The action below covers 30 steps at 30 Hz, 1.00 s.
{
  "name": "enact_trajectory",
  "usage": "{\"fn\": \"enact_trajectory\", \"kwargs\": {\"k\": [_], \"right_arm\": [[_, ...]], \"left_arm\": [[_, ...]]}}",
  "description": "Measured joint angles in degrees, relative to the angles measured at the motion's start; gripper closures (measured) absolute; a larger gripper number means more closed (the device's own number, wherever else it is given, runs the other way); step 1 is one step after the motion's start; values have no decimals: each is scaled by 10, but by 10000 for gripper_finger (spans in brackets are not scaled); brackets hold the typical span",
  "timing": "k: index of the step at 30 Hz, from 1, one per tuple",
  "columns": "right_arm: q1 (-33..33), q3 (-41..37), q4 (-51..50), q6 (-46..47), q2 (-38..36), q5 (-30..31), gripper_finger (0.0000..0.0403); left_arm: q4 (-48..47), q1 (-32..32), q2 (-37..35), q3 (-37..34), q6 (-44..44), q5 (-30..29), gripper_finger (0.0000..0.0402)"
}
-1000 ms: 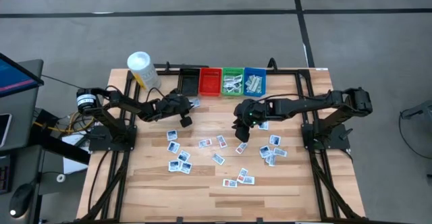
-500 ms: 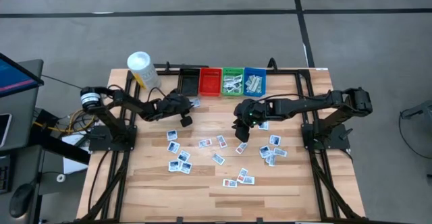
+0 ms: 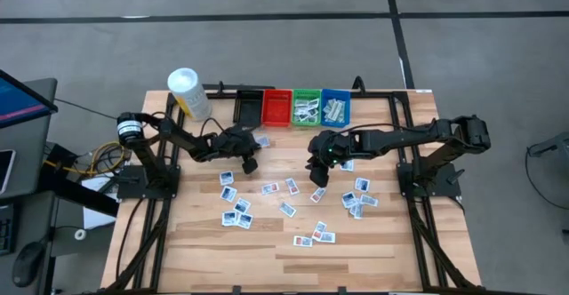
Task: Pick & Place First Aid Supplies
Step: Put the alcohol pad into the red bin
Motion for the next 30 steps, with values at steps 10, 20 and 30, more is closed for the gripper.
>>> {"fn": "enact_trajectory", "kwargs": {"k": [10, 20, 30], "right_arm": [[0, 0, 0, -26, 0, 17, 296], [0, 0, 0, -45, 0, 16, 296], [9, 0, 0, -46, 0, 15, 295]], "left_arm": [[33, -100, 3, -3, -45, 81, 345], [88, -141, 3, -3, -42, 40, 345], [89, -141, 2, -3, -43, 44, 318]]}}
